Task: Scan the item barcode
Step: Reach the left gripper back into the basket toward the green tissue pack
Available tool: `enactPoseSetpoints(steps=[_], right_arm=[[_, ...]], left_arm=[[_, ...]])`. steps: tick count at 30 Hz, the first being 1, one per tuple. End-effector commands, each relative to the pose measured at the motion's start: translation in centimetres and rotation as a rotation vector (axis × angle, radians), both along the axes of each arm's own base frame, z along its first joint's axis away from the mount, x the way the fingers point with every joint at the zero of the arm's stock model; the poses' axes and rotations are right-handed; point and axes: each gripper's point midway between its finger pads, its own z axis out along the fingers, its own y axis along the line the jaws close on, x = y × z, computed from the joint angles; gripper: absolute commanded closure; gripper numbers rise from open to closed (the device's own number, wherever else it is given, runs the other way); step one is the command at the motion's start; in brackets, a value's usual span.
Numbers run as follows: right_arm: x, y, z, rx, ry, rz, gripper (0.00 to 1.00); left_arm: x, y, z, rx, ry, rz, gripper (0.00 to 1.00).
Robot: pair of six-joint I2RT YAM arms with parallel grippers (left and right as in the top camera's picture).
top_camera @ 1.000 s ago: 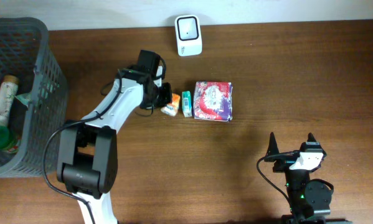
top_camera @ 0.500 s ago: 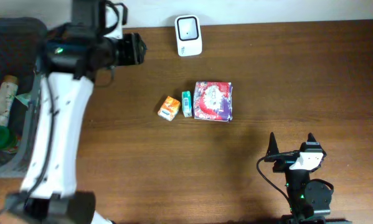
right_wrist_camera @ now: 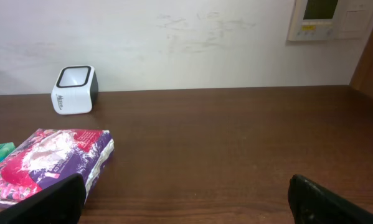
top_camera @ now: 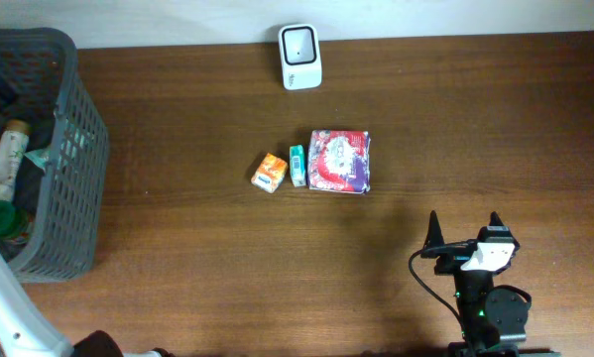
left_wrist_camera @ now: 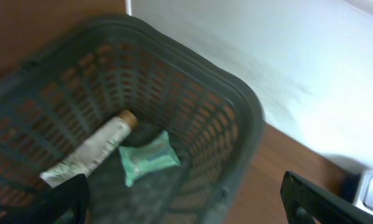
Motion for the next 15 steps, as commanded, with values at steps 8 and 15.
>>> enactPoseSetpoints(steps=[8, 15], right_arm=[[0.0, -0.2, -0.4, 0.006, 0.005, -0.008, 0.02], [0.0, -0.2, -0.4, 0.006, 0.005, -0.008, 0.01]], left_arm=[[5.7, 7.8, -13.1, 0.097, 0.316, -0.054, 0.07], [5.6, 9.5, -20.3, -0.307, 0.309, 0.339, 0.09]])
